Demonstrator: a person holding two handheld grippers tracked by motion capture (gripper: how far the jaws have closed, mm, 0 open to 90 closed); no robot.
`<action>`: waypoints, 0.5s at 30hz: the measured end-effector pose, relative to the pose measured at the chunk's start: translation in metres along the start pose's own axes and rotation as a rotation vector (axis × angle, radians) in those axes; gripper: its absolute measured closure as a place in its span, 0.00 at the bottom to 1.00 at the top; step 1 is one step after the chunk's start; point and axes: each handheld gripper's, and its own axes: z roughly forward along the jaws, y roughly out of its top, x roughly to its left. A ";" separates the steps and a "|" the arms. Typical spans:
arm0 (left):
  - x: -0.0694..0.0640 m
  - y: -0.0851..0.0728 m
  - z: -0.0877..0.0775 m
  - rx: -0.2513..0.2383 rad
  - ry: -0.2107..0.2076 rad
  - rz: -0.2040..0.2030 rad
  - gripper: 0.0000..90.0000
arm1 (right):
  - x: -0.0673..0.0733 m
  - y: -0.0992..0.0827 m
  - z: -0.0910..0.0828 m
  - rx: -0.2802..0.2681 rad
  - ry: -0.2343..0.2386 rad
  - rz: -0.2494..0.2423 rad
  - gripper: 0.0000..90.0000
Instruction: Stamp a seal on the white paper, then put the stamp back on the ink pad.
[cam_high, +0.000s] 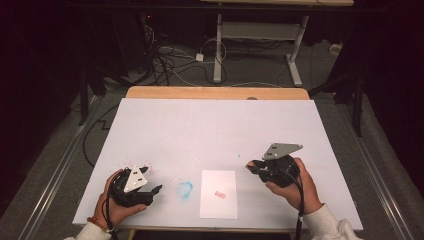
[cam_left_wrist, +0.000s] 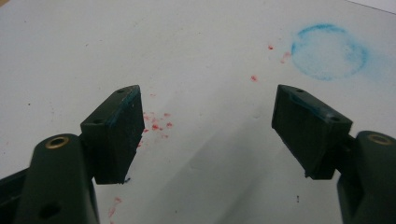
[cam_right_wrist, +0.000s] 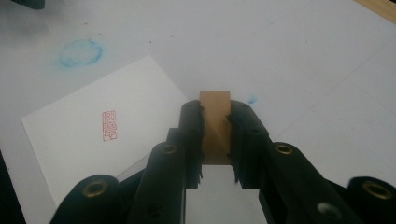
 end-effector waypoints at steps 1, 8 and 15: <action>0.000 0.000 0.000 0.001 -0.001 0.001 0.27 | -0.002 0.000 -0.002 -0.002 -0.004 0.002 0.84; 0.001 0.000 0.000 0.001 -0.004 0.005 0.27 | -0.014 -0.007 -0.010 -0.002 -0.039 0.036 0.84; -0.001 0.002 0.000 -0.005 -0.001 0.009 0.27 | -0.028 -0.017 -0.012 0.020 -0.080 0.070 0.84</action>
